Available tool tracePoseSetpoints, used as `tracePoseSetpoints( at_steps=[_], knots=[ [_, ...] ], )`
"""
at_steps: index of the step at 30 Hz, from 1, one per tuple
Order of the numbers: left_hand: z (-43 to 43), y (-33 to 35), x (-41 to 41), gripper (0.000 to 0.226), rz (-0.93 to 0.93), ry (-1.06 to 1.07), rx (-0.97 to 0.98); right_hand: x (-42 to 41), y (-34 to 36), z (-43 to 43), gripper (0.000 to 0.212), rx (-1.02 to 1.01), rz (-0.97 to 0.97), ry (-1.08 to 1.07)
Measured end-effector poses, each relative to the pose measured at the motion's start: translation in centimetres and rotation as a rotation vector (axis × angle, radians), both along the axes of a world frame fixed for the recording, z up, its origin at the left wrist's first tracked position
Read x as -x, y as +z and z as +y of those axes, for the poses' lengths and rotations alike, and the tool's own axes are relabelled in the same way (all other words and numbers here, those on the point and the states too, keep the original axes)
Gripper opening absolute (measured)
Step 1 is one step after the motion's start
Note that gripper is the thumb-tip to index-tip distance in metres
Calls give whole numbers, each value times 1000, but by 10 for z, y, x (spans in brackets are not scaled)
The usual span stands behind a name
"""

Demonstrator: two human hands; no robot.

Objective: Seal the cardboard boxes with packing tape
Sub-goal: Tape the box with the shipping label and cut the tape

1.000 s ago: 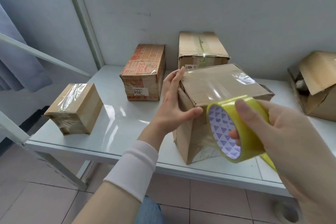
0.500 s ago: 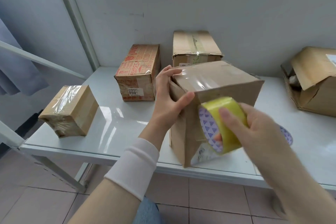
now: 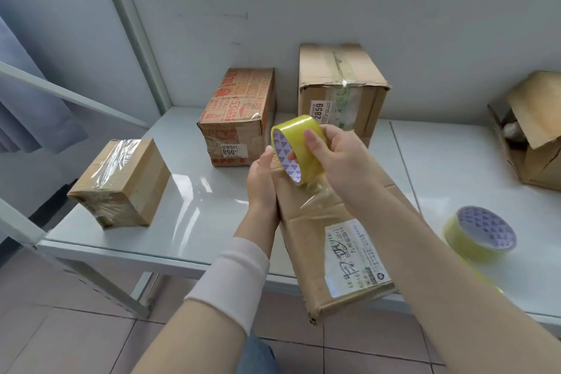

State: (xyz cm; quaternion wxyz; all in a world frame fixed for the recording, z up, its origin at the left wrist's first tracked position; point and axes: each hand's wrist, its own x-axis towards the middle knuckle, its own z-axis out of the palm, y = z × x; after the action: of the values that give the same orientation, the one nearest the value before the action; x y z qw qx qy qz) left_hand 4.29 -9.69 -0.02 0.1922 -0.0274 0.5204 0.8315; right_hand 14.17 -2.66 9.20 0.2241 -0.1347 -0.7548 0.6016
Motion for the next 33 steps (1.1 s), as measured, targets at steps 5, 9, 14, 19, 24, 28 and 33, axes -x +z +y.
tracePoseSetpoints(
  at_steps=[5, 9, 14, 19, 24, 28, 33],
  knots=[
    [3, -13, 5, 39, 71, 35, 65, 14, -16, 8, 15, 18, 5, -42],
    [10, -10, 8, 17, 103, 58, 86, 19, -3, 24, 29, 4, -105, 59],
    [10, -7, 7, 17, 148, 64, 121, 35, 22, 22, 37, 10, -150, 83],
    [9, -3, 6, 25, 192, 87, 180, 33, 30, 13, 38, -47, -235, 65],
    [11, 1, 5, 26, 177, 108, 195, 23, 47, 16, 34, -30, -232, 45],
    [11, 4, 1, 27, 187, 110, 197, 19, 51, 18, 34, -11, -261, 40],
    [10, 2, 1, 27, 178, 106, 222, 27, 57, 14, 23, 108, -185, 82]
  ],
)
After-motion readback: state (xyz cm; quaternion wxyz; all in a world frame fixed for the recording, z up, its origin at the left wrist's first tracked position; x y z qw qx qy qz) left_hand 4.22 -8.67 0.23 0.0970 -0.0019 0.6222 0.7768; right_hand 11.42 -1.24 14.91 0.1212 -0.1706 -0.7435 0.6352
